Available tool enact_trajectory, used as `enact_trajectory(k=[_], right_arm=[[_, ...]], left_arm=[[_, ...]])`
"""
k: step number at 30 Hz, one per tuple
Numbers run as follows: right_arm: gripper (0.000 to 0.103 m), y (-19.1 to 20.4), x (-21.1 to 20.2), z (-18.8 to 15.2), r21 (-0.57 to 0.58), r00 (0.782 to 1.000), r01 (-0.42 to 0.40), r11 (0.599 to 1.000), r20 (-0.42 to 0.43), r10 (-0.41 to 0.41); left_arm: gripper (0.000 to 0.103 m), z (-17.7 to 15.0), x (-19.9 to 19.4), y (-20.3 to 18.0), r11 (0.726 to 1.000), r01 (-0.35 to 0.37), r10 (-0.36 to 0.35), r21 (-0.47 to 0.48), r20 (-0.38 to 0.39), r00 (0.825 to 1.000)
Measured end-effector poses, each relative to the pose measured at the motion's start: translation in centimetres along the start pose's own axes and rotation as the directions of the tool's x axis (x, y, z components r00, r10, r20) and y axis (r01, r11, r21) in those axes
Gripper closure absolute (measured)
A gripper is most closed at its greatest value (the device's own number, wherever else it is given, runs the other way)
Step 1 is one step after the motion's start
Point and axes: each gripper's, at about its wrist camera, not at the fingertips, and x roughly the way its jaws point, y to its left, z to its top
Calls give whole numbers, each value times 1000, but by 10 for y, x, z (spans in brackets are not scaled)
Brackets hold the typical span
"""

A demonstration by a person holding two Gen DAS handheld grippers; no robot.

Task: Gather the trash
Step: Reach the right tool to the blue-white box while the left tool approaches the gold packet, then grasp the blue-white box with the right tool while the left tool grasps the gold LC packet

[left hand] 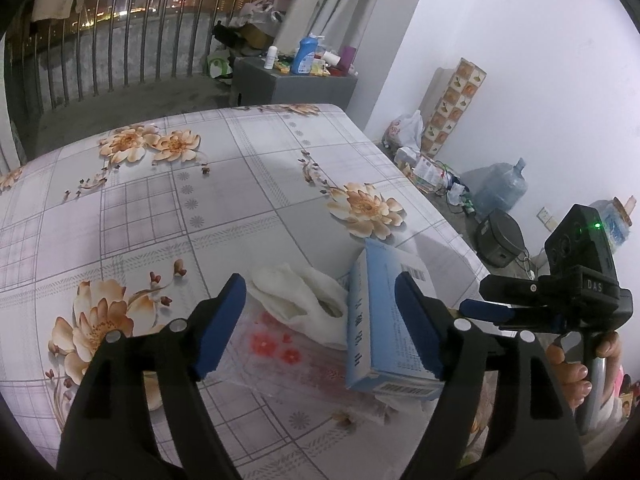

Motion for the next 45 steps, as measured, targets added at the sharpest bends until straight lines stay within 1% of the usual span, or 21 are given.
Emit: enact_trajectory(k=[13,18,23,24,26,28,30,32,37,41,45], right_arm=[[28,0,2,-1,5,1000,-9,1000,-3,9],[28,-2,4,-1,10,1000,-21,1000,-6,21],[28,-9,2,1,53,998,-60,997,0,60],[29,-10,2,1,61,998,-69,996,1,69],[32,-11,3,1,67,997,-78,995,1,78],[35,-12,5,0,79,996,-86,993,-6,87],[39,-13,9,0,99,994,-104,990,-20,106],[40,-13,12,1,108,993,-114,988,-27,117],[41,-10,19,4,126,989,-135,983,-44,141],[41,-5,29,6,116,989,-128,985,-62,136],[41,1,35,10,93,991,-109,990,-73,116]], left_arm=[[29,-1,1,-1,1000,-1,1,2,-4,1000],[29,-3,-1,0,999,32,-32,-2,-2,999],[44,-7,4,-3,995,93,-94,-18,-29,995],[49,-10,6,-4,994,104,-104,-19,-38,994],[53,-14,12,-6,994,110,-111,-18,-51,993],[62,-21,21,-5,993,113,-115,-31,-79,990],[64,-25,27,-2,993,114,-118,-43,-92,989],[65,-30,29,-1,992,117,-121,-48,-96,988],[68,-35,30,9,989,126,-134,-81,-94,987],[68,-41,30,18,984,137,-148,-117,-87,985],[68,-43,31,21,982,143,-153,-123,-81,985]])
